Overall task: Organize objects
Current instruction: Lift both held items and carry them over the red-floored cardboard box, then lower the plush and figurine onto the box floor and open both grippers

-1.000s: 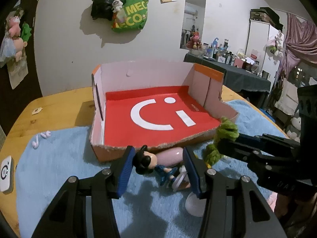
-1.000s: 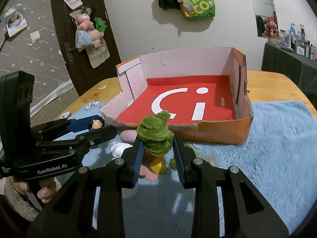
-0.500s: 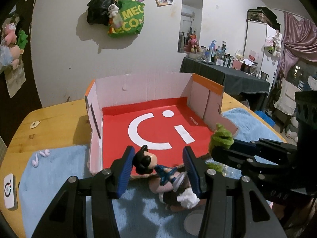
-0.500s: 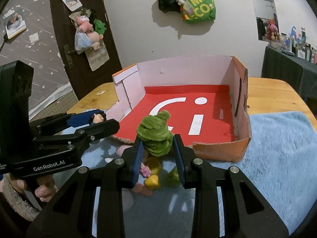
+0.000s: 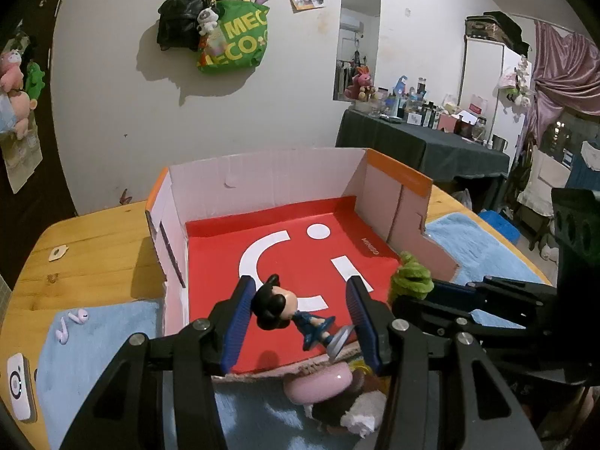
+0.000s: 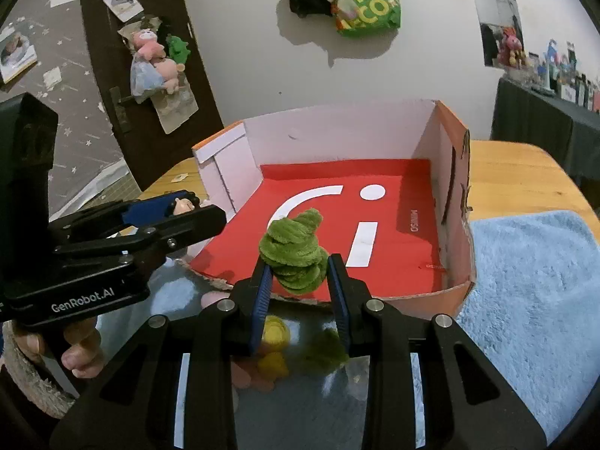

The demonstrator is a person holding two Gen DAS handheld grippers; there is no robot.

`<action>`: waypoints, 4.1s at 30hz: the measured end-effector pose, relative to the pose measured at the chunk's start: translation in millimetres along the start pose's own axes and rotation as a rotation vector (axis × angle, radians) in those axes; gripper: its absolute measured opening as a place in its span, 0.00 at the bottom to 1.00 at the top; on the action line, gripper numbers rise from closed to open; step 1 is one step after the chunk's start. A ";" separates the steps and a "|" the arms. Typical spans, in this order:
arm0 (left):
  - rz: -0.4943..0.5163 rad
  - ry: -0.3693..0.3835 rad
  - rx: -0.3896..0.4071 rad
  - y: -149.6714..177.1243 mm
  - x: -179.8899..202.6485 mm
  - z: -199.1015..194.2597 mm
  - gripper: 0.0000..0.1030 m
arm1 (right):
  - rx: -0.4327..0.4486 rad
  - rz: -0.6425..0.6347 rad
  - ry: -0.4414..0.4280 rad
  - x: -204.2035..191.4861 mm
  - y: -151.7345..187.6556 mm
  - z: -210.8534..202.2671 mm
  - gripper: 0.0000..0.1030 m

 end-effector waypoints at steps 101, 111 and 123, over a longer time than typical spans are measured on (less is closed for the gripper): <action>-0.050 -0.116 -0.222 20.3 -37.6 96.3 0.59 | -0.242 0.012 0.037 33.1 -5.8 79.8 0.31; -0.041 -0.122 -0.190 14.5 -32.9 82.7 0.67 | -0.200 0.017 0.051 32.2 -11.2 64.5 0.44; -0.045 -0.138 -0.145 11.8 -30.1 61.8 0.75 | -0.146 0.018 0.052 26.3 -16.3 41.3 0.57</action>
Point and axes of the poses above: each gripper's, at about its wrist camera, not at the fingertips, and z roughly the way its jaws point, x to its right, y to its underside, the point moved 6 cm from there along z, roughly the way its jaws point, and after that the axes turned 8 degrees about -z, right-handed, at the moved point
